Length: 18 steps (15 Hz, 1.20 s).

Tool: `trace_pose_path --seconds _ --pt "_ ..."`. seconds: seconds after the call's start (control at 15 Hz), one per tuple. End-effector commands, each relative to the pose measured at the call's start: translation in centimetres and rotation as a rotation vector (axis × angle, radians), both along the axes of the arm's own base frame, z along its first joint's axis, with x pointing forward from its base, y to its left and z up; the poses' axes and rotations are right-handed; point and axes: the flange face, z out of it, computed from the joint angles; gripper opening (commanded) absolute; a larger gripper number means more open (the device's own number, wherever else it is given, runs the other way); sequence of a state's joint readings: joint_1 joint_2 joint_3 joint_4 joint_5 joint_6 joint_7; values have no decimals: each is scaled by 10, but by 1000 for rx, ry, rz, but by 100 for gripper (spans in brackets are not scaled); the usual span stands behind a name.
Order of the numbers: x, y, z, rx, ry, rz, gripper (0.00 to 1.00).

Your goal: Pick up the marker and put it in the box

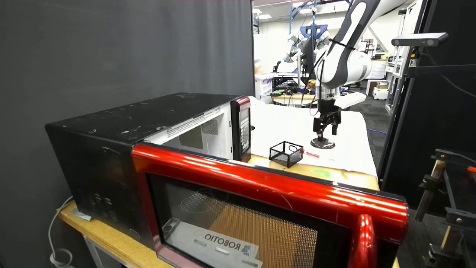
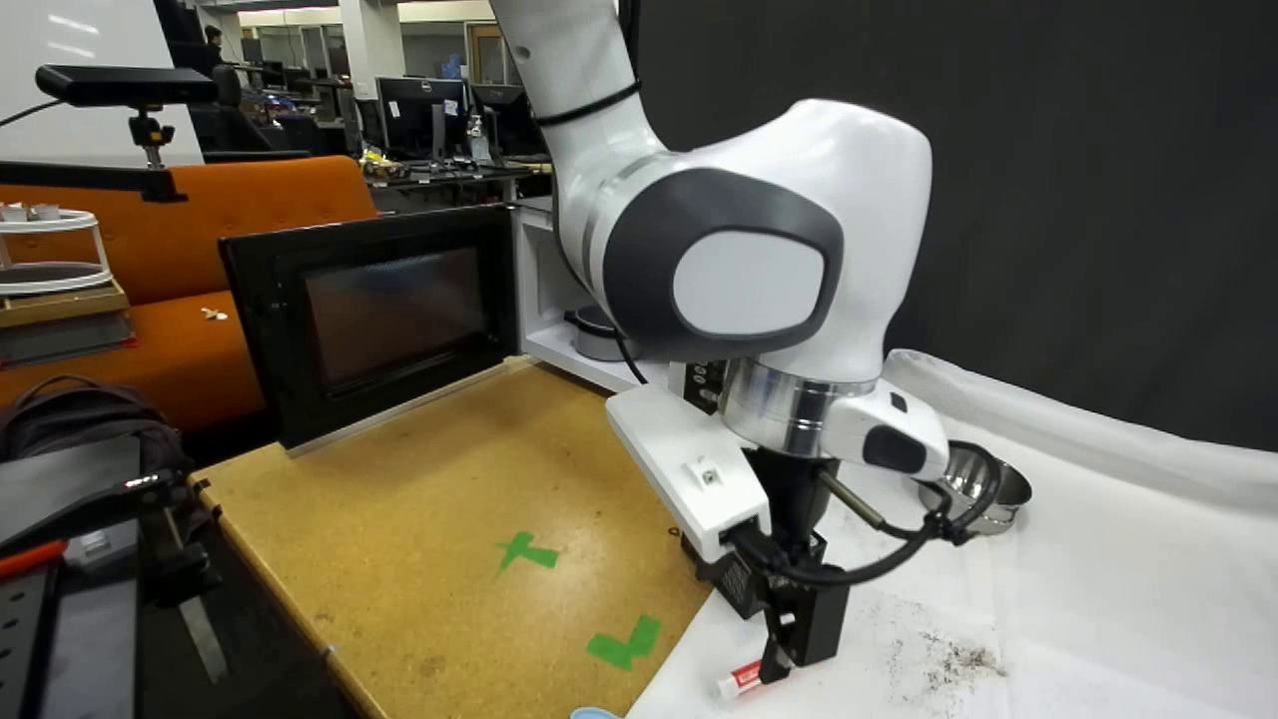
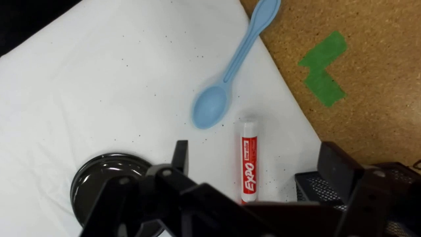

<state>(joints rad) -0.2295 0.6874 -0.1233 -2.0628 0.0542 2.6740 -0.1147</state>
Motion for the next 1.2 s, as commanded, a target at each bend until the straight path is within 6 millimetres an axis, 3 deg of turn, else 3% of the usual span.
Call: trace_pose_path --seconds 0.0,0.33,0.8,0.87,0.93,1.13 --pt "6 -8 -22 71 -22 -10 100" --pt "14 -14 -54 131 -27 -25 100" --pt "29 -1 -85 128 -10 57 100" --pt "30 -1 -87 122 -9 55 75" --pt "30 -1 -89 116 -7 55 72" --pt "29 -5 -94 111 -1 49 51"
